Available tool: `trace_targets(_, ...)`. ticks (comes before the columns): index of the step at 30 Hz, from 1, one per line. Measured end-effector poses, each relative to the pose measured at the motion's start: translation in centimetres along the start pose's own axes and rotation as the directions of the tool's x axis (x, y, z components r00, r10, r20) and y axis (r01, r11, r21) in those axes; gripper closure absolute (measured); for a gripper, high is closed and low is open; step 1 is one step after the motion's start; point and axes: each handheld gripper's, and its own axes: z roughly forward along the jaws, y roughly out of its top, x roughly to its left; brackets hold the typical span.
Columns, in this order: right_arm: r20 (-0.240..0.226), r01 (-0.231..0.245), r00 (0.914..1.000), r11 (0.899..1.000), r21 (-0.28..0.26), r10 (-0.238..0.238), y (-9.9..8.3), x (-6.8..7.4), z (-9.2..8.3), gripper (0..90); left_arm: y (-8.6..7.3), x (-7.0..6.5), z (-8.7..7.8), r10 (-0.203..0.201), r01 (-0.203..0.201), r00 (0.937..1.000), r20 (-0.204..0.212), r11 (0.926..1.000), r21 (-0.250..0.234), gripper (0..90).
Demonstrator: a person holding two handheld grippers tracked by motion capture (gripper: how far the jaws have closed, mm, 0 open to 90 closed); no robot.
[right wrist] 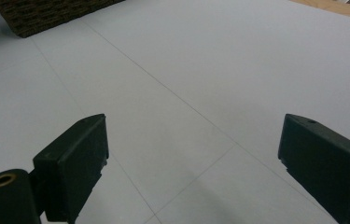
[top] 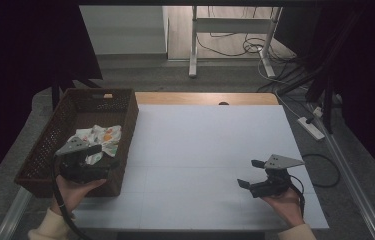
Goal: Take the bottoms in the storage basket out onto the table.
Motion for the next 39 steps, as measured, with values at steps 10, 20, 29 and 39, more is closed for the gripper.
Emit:
trace_targets(10,0.003,-0.001,1.0000,1.000,0.008,0.001,-0.1,0.1,0.0,8.9,1.0,1.0,-0.2,-0.016,0.016,0.9999,-0.005,0.9999,0.001,11.1)
trace_targets(20,0.003,-0.001,1.0000,1.000,0.012,0.001,-0.2,0.1,0.1,8.9,2.0,2.0,-0.5,-0.032,0.032,0.9993,-0.018,0.9995,-0.001,11.1)
trace_targets(29,0.004,0.004,1.0000,1.000,0.021,-0.004,-0.2,0.1,0.2,8.9,2.7,2.7,-0.7,-0.040,0.040,0.9988,-0.029,0.9992,-0.002,11.2)
trace_targets(39,0.004,0.003,1.0000,1.000,0.026,-0.003,-0.3,0.1,0.2,8.9,3.9,3.6,-1.0,-0.046,0.046,0.9979,-0.044,0.9989,-0.004,11.2)
